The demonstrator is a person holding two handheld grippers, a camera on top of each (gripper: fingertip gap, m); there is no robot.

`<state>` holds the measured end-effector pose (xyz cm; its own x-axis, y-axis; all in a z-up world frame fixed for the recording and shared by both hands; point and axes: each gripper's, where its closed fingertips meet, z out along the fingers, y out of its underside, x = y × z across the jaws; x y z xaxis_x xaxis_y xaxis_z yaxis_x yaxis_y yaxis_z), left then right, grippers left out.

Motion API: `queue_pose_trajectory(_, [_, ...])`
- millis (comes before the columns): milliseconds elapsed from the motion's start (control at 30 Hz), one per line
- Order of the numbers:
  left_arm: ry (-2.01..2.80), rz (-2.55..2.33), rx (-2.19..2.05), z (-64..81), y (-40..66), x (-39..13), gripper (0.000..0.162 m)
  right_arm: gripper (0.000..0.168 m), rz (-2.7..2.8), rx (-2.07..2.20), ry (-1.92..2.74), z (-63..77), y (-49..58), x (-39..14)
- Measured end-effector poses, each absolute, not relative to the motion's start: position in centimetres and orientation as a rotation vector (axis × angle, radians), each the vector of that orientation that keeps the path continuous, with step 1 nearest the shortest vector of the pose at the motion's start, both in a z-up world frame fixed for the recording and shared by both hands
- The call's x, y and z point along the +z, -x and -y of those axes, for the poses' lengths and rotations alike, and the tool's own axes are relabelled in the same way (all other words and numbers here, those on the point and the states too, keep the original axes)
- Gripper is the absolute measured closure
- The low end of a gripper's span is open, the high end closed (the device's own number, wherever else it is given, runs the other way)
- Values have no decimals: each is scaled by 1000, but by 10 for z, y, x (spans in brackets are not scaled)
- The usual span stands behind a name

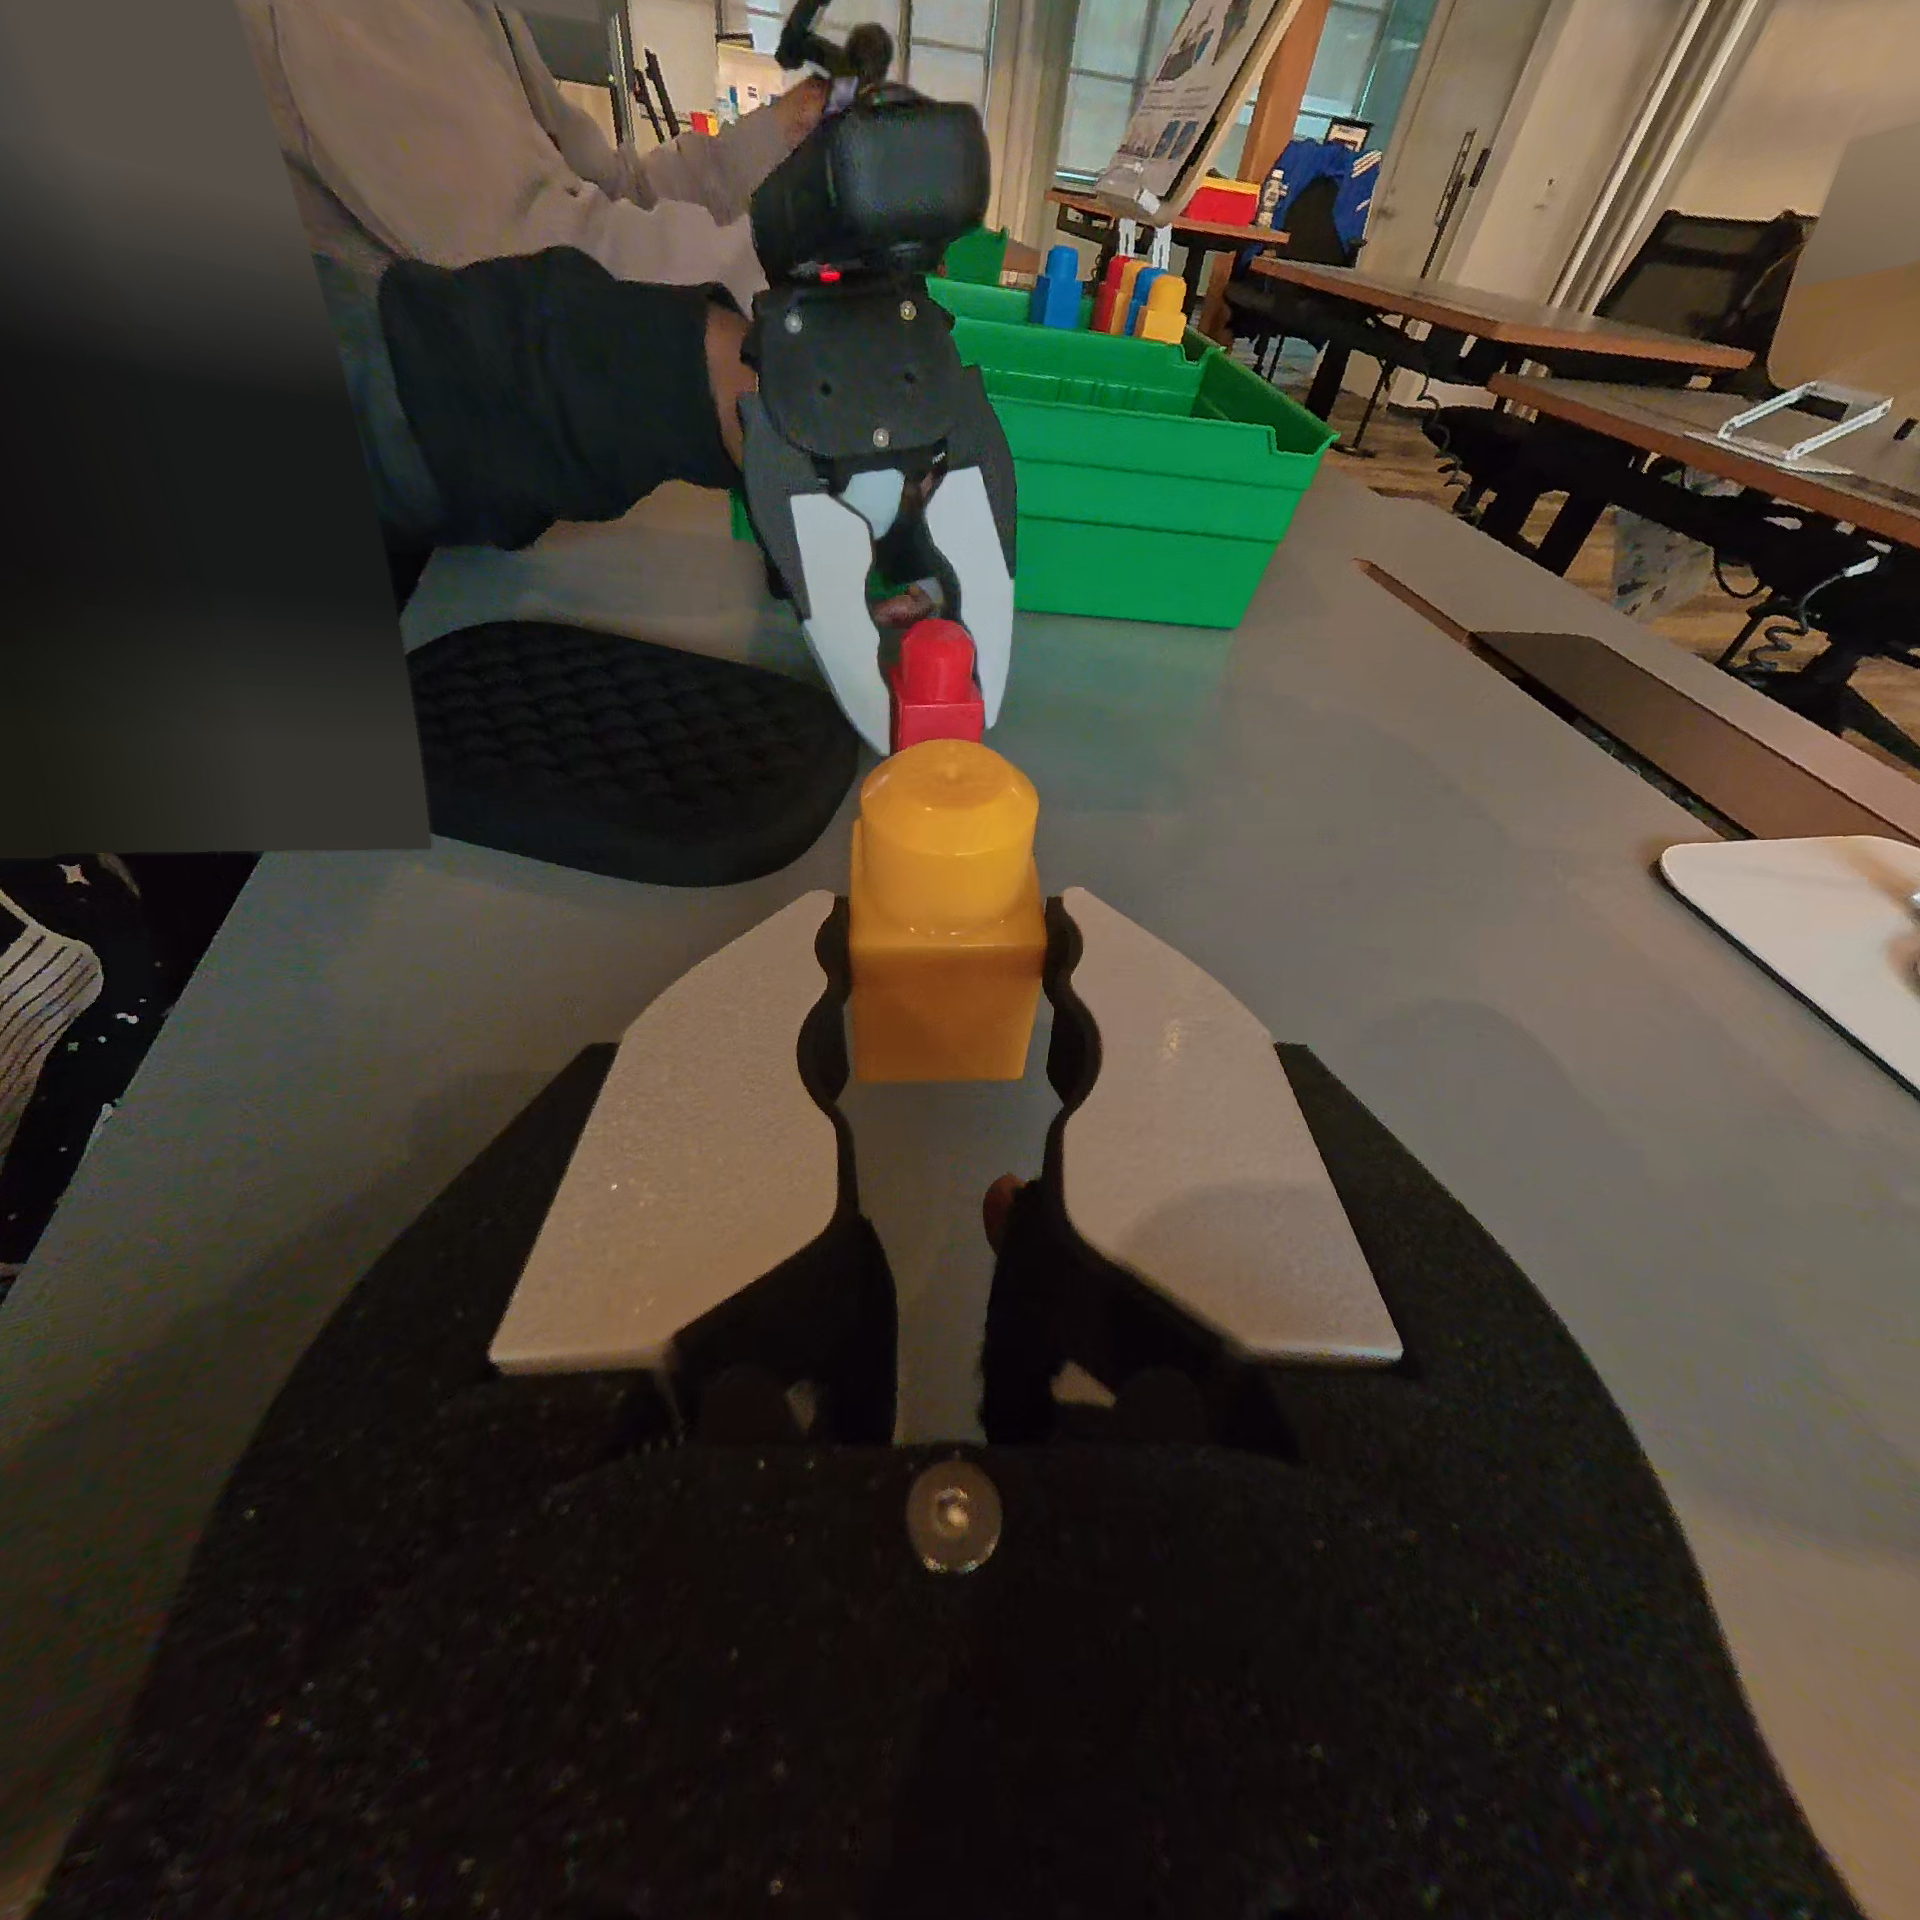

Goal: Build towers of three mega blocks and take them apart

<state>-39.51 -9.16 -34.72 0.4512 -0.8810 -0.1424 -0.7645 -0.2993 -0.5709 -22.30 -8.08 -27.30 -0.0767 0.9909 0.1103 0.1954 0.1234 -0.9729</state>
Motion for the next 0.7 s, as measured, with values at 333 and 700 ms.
queue_pose_trajectory(333, [2063, -1132, -532, 77, 356, -273, 125, 133, 1461, 1072, 1251, 80, 224, -274])
queue_pose_trajectory(700, [1901, -1486, -465, 79, 257, -225, 125, 133, 1505, 1059, 1301, 79, 227, -283])
